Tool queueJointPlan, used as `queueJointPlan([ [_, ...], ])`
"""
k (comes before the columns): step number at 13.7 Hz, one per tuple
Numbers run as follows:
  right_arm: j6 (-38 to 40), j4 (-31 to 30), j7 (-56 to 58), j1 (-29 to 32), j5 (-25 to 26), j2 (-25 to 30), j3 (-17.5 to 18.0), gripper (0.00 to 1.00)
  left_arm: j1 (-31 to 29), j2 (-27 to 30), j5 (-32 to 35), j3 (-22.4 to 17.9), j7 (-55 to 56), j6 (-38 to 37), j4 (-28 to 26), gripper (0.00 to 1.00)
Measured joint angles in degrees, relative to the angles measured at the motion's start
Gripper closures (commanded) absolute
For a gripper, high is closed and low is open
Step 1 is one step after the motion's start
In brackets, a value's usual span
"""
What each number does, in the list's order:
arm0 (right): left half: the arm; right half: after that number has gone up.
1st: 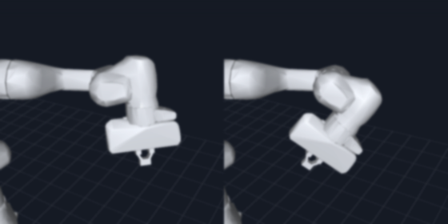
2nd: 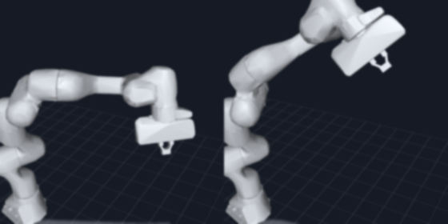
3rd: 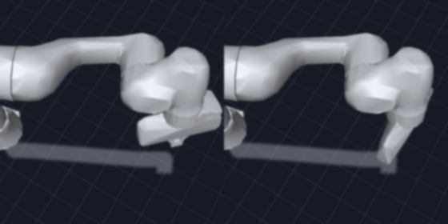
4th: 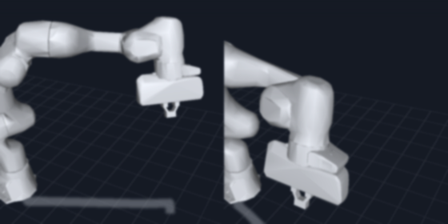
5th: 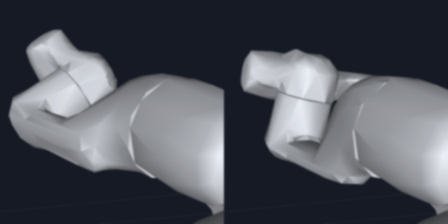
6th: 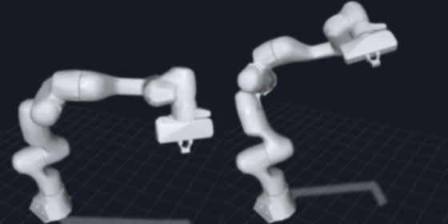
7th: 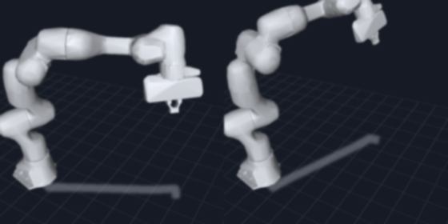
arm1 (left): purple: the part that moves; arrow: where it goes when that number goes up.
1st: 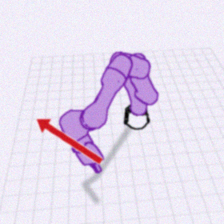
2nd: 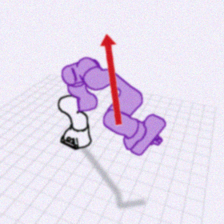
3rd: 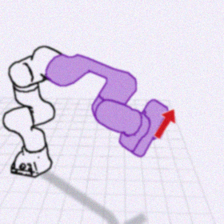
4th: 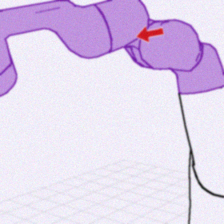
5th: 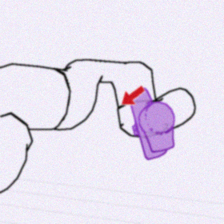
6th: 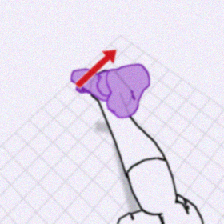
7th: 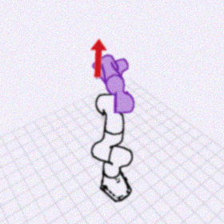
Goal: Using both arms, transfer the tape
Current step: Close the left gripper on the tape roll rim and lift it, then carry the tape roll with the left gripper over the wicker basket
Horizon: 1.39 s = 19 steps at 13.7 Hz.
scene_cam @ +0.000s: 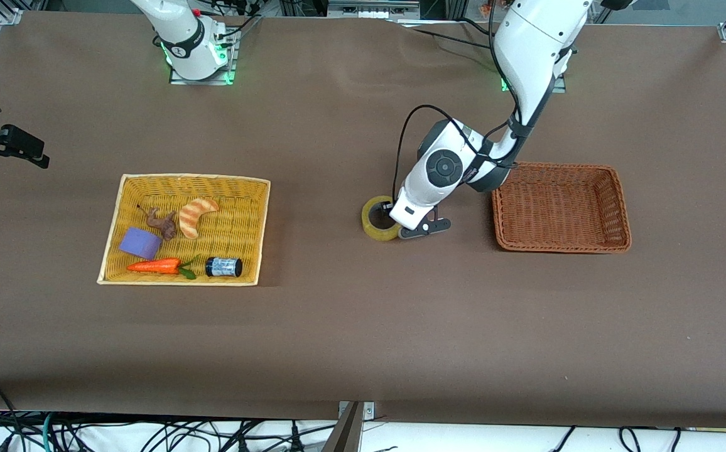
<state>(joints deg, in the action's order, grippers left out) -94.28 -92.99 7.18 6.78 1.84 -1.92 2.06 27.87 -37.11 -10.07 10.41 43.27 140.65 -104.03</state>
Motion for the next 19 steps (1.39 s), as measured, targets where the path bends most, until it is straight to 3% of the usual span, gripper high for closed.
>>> queueJointPlan([
  [4,0.00,0.01,0.01,0.00,0.00,0.00,0.00,0.00,-0.07,1.46,0.01,-0.87,-2.16,-0.93,0.45,1.00],
  [7,0.00,0.05,0.01,0.00,0.00,-0.01,0.02,0.00,-1.94,6.81,0.02,-1.59,-6.39,-4.58,-2.24,1.00],
  [12,0.00,0.14,0.01,0.01,0.00,-0.03,0.08,0.00,-19.12,23.37,0.32,-2.65,-34.80,-22.04,-10.40,1.00],
  [15,0.00,0.15,0.01,0.01,0.00,-0.03,0.11,0.00,-22.02,28.03,4.38,-8.49,-47.36,-23.09,-17.22,1.00],
  [19,0.00,0.15,0.01,0.02,0.00,-0.03,0.14,0.00,-22.06,27.54,7.06,-14.63,-55.07,-18.68,-24.00,1.00],
])
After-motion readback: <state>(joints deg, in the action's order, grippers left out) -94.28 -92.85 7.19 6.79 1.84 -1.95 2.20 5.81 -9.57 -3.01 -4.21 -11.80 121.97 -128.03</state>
